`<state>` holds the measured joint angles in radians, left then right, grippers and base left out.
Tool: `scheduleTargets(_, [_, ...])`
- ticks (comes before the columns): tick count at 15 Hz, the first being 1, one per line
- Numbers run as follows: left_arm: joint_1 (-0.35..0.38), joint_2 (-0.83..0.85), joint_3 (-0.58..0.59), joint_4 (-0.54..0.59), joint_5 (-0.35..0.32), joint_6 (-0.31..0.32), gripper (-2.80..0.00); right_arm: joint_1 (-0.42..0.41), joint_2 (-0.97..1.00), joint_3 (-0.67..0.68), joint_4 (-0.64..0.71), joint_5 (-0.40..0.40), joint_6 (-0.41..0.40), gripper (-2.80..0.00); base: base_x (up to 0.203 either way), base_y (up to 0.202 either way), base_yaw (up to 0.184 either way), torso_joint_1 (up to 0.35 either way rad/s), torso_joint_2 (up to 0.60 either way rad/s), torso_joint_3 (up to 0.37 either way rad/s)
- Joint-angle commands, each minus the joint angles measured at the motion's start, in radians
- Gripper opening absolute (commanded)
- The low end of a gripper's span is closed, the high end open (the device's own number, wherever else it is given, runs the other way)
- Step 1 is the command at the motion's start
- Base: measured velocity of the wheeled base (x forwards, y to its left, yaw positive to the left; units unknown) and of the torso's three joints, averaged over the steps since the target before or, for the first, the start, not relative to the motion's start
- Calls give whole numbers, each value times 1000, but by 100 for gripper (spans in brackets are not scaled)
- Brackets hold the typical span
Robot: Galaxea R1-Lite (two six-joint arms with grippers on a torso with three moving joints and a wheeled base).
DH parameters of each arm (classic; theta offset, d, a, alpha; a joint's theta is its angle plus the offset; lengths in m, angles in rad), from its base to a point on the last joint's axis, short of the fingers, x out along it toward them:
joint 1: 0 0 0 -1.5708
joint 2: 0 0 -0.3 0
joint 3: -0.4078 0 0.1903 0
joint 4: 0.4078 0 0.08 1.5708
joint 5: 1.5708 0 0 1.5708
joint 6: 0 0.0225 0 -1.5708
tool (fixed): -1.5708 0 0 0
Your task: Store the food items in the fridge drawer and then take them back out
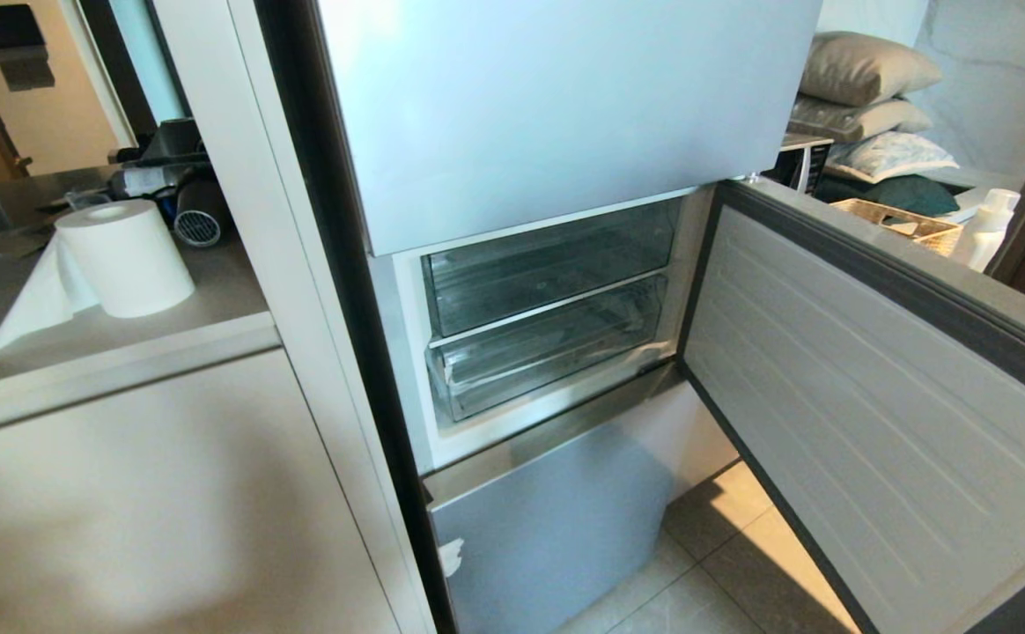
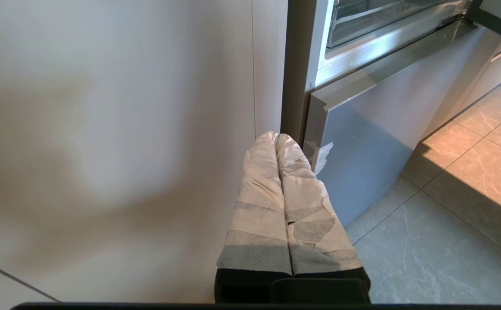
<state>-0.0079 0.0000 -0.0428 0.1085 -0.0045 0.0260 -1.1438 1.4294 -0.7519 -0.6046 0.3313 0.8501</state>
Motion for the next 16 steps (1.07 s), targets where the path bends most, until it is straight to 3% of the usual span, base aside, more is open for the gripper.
scheduleTargets(1, [0, 2, 0, 0, 0, 0, -280, 173, -20, 127, -9, -1, -5, -280, 0, 0, 0, 0, 0, 0])
scheduleTargets(3, [-1, 2, 0, 0, 0, 0, -280, 376, -29, 203, -8, -28, -5, -280, 0, 0, 0, 0, 0, 0])
scheduleTargets(7, [0, 2, 0, 1, 0, 0, -280, 789, -39, 272, -3, -239, 1, -280, 0, 0, 0, 0, 0, 0])
scheduleTargets(10, [0, 2, 0, 0, 0, 0, -280, 1035, -37, 273, -1, -295, -1, -280, 0, 0, 0, 0, 0, 0])
scheduleTargets(13, [0, 2, 0, 0, 0, 0, -280, 1263, 37, 190, -3, -307, -3, -280, 0, 0, 0, 0, 0, 0])
scheduleTargets(16, [0, 2, 0, 0, 0, 0, -280, 1395, 238, 7, -5, -318, -11, -280, 0, 0, 0, 0, 0, 0])
